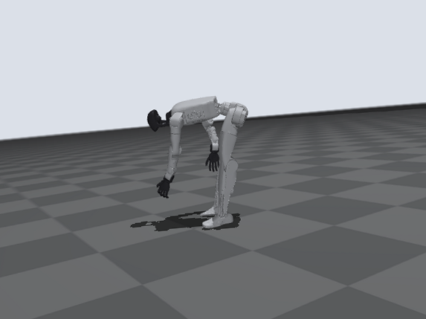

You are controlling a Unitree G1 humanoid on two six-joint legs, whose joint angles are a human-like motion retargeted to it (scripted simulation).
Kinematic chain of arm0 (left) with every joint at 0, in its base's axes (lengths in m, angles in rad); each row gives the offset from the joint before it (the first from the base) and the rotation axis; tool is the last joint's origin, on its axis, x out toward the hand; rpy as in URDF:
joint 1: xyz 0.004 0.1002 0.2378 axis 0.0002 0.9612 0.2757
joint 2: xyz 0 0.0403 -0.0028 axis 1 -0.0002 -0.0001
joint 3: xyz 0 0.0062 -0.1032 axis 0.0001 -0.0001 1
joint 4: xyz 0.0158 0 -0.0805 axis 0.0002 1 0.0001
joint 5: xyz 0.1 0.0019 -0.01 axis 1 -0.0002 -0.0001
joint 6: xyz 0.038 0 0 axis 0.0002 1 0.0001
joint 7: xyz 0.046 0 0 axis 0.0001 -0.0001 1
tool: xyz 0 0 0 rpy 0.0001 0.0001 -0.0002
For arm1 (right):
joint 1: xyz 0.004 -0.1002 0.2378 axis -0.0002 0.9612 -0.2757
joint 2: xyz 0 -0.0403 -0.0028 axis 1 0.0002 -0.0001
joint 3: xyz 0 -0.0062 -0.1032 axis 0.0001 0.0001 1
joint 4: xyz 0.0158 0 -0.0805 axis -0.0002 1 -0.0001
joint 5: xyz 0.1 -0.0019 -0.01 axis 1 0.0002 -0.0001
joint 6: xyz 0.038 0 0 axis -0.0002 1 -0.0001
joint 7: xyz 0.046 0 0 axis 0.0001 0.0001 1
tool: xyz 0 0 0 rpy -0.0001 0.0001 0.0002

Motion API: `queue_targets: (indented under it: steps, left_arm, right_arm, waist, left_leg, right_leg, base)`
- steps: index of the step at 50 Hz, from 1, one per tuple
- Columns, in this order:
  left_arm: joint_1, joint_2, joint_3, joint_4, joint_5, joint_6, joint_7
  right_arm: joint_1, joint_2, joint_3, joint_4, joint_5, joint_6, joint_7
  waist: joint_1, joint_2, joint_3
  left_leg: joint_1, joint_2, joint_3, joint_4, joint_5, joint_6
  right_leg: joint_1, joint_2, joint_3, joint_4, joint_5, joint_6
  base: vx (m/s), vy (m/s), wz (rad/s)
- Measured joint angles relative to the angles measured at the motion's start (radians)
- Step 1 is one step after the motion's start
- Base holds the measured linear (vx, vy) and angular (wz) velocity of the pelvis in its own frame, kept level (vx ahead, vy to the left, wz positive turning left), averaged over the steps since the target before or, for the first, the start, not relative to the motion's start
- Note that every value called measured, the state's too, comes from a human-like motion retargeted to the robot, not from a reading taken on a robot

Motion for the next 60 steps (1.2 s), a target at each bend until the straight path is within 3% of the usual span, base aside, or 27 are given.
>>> queue_targets:
  steps: [3, 7, 12, 15, 19, 23, 27, 32, 37, 40, 48, 55, 60]
  left_arm:
    - [0.107, -0.094, -0.022, -0.130, 0.072, -0.042, -0.033]
    - [0.287, -0.129, -0.079, -0.362, 0.195, -0.104, -0.031]
    - [0.464, -0.070, -0.105, -0.504, 0.295, -0.140, -0.043]
    - [0.519, 0.014, -0.067, -0.438, 0.337, -0.119, 0.004]
    - [0.497, 0.124, 0.019, -0.189, 0.310, -0.069, 0.108]
    - [0.346, 0.198, 0.065, 0.059, 0.215, -0.032, 0.203]
    - [0.149, 0.273, 0.043, 0.146, 0.221, 0.008, 0.239]
    - [-0.061, 0.254, -0.057, 0.117, 0.309, 0.028, 0.187]
    - [-0.140, 0.105, -0.078, 0.068, 0.266, 0.011, 0.074]
    - [-0.093, -0.021, -0.044, 0.013, 0.190, -0.023, 0.047]
    - [0.310, -0.166, 0.031, -0.310, 0.223, -0.126, 0.025]
    - [0.518, -0.014, 0.079, -0.361, 0.240, -0.131, 0.093]
    - [0.424, 0.130, 0.084, -0.146, 0.187, -0.096, 0.233]
  right_arm:
    - [0.019, 0.013, -0.012, 0.039, -0.008, 0.012, 0.028]
    - [0.046, 0.044, -0.039, 0.068, -0.046, 0.029, 0.047]
    - [0.094, 0.037, -0.091, 0.062, -0.045, 0.022, 0.066]
    - [0.117, 0.023, -0.114, 0.056, -0.042, 0.017, 0.070]
    - [0.130, -0.002, -0.116, 0.048, -0.038, 0.006, 0.055]
    - [0.136, -0.049, -0.117, 0.023, -0.007, -0.025, 0.026]
    - [0.120, -0.079, -0.099, 0.000, -0.011, -0.026, 0.015]
    - [0.088, -0.083, -0.054, 0.005, -0.013, -0.015, 0.029]
    - [0.059, -0.051, -0.003, 0.029, -0.006, 0.003, 0.056]
    - [0.053, -0.042, 0.008, 0.039, 0.015, -0.001, 0.068]
    - [0.095, 0.008, -0.055, 0.048, -0.002, 0.001, 0.097]
    - [0.156, -0.026, -0.126, 0.002, -0.016, -0.022, 0.068]
    - [0.188, -0.089, -0.137, -0.045, 0.008, -0.057, 0.015]
  waist:
    - [-0.009, 0.006, 0.000]
    - [-0.022, 0.002, 0.000]
    - [0.005, 0.007, 0.000]
    - [0.030, 0.013, 0.000]
    - [0.051, 0.023, 0.000]
    - [0.079, 0.044, 0.000]
    - [0.077, 0.052, 0.000]
    - [0.050, 0.046, 0.000]
    - [0.001, 0.005, 0.000]
    - [-0.016, -0.008, 0.000]
    - [-0.024, -0.041, 0.000]
    - [0.036, -0.028, 0.000]
    - [0.075, -0.005, 0.000]
  left_leg:
    - [0.019, -0.004, 0.000, 0.004, -0.007, 0.000]
    - [0.055, -0.007, 0.003, 0.010, -0.019, 0.000]
    - [0.110, -0.012, 0.020, 0.005, -0.028, 0.000]
    - [0.138, -0.015, 0.028, -0.009, -0.030, 0.000]
    - [0.155, -0.020, 0.035, -0.031, -0.025, 0.000]
    - [0.119, -0.017, 0.035, -0.028, -0.013, 0.000]
    - [0.044, -0.001, 0.020, 0.020, -0.017, 0.001]
    - [-0.038, 0.015, 0.002, 0.071, -0.027, 0.001]
    - [-0.046, 0.004, 0.000, 0.046, -0.017, 0.000]
    - [-0.029, -0.005, 0.000, 0.023, -0.010, 0.000]
    - [0.085, -0.019, 0.008, -0.020, -0.013, 0.000]
    - [0.148, -0.018, 0.019, -0.051, -0.007, 0.000]
    - [0.115, -0.002, 0.020, -0.029, -0.007, 0.000]
  right_leg:
    - [0.023, -0.005, 0.004, 0.001, -0.003, 0.000]
    - [0.062, -0.009, 0.012, -0.003, -0.008, 0.000]
    - [0.109, -0.006, 0.027, -0.011, -0.008, 0.000]
    - [0.126, -0.003, 0.036, -0.013, -0.007, 0.000]
    - [0.124, -0.003, 0.048, -0.008, -0.007, 0.000]
    - [0.084, -0.003, 0.045, -0.001, -0.001, 0.000]
    - [0.034, -0.008, 0.035, 0.002, 0.000, 0.000]
    - [-0.016, -0.009, 0.011, 0.007, 0.004, 0.000]
    - [-0.028, -0.011, -0.001, 0.007, 0.009, 0.000]
    - [-0.018, -0.012, -0.005, 0.007, 0.010, 0.000]
    - [0.079, -0.007, 0.014, -0.003, -0.004, 0.000]
    - [0.121, 0.005, 0.027, -0.008, -0.010, 0.000]
    - [0.084, 0.011, 0.028, 0.004, -0.010, 0.000]
  base:
    - [0.05, 0.08, -0.27]
    - [0.05, 0.07, -0.32]
    - [0.02, 0.03, -0.30]
    - [0.02, 0.01, -0.25]
    - [0.00, 0.00, 0.00]
    - [-0.02, -0.05, 0.26]
    - [0.00, -0.04, 0.56]
    - [-0.02, 0.00, 0.35]
    - [-0.03, 0.05, -0.03]
    - [-0.01, 0.06, -0.19]
    - [0.01, 0.02, -0.36]
    - [0.02, -0.05, -0.15]
    - [0.00, -0.12, 0.22]
